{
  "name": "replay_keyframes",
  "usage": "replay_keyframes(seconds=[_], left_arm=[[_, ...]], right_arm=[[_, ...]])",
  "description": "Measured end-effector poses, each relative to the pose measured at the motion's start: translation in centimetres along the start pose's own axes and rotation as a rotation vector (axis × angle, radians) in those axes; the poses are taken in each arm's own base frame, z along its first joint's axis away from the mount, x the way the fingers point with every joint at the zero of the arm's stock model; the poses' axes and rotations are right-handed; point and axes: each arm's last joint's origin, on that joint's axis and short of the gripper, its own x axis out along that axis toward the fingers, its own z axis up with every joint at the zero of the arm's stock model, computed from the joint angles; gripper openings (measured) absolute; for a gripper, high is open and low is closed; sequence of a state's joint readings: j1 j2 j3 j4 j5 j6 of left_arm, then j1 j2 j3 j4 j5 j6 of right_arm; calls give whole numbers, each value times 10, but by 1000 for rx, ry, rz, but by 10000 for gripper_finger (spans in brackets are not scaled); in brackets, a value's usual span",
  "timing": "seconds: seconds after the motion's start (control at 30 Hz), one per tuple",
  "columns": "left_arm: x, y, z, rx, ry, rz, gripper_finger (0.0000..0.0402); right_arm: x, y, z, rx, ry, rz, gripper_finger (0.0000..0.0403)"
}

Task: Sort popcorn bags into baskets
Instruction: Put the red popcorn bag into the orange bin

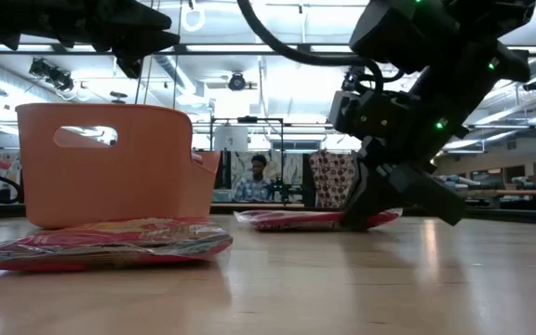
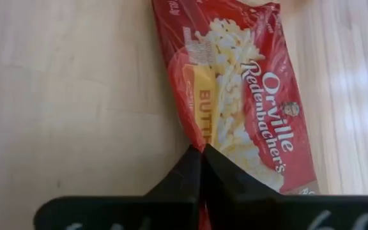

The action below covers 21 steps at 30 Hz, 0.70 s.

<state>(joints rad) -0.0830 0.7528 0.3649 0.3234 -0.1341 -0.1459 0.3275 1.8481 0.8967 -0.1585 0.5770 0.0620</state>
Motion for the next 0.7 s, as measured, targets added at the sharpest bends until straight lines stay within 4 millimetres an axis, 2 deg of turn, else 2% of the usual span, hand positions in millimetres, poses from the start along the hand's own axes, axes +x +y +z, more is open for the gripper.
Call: replay_keyframes(seconds=[0.13, 0.37, 0.7], left_arm=[[0, 0, 0, 0, 0, 0, 144], [0, 0, -1, 1, 6, 1, 144], [0, 0, 2, -18, -21, -4, 144]], right_arm=[[-5, 1, 10, -26, -9, -15, 13], [-24, -3, 38, -154, -3, -137, 5], [-58, -24, 84, -257, 10, -285, 3]])
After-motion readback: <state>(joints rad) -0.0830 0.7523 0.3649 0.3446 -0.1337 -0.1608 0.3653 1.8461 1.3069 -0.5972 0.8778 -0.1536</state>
